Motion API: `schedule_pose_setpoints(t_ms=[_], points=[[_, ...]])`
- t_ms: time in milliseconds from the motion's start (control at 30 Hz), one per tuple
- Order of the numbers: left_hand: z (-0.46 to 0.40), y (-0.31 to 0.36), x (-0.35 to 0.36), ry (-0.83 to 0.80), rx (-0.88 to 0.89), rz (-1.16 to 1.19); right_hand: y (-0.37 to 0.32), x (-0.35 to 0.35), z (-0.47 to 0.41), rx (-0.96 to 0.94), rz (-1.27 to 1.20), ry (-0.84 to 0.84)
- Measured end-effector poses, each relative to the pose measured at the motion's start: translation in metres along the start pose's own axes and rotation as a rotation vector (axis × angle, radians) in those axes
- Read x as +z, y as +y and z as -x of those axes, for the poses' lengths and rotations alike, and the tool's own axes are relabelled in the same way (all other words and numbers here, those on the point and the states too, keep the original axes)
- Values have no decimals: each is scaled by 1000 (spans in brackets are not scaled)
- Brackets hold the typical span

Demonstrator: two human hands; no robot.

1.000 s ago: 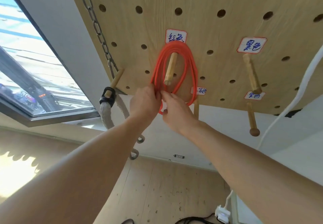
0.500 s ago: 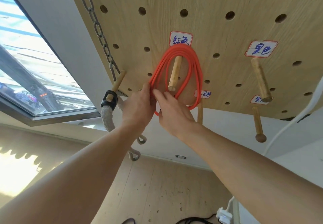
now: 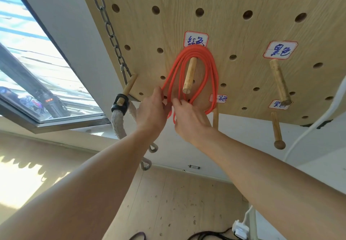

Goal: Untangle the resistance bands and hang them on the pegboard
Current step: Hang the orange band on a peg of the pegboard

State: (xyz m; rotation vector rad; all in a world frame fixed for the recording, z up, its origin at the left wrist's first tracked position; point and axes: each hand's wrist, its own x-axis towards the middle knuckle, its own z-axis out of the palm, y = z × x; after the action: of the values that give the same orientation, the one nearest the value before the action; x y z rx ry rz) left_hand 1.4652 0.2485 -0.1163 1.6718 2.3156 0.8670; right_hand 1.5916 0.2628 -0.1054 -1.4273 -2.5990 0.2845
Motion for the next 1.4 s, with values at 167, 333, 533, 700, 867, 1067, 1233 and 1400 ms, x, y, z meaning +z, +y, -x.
schedule_pose_setpoints(t_ms=[167,333,533,700,867,1067,1233,1400], points=[[8,15,7,10,-123,280,2,0,5,-28,-47,41],[14,14,11,-12,-168,326,2,-1,8,-22,-30,21],[18,6,5,-69,-119,280,-2,0,12,-43,-68,38],[14,5,6,-39,-67,198,-1,-1,17,-71,-64,55],[11,13,5,-35,-62,125,1,0,19,-65,-66,82],[7,15,6,-35,-77,105,2,2,20,-44,-123,70],[0,12,9,-50,-103,83,0,-2,22,-24,-151,70],[-5,13,16,-67,-102,108,5,-8,25,13,-158,67]])
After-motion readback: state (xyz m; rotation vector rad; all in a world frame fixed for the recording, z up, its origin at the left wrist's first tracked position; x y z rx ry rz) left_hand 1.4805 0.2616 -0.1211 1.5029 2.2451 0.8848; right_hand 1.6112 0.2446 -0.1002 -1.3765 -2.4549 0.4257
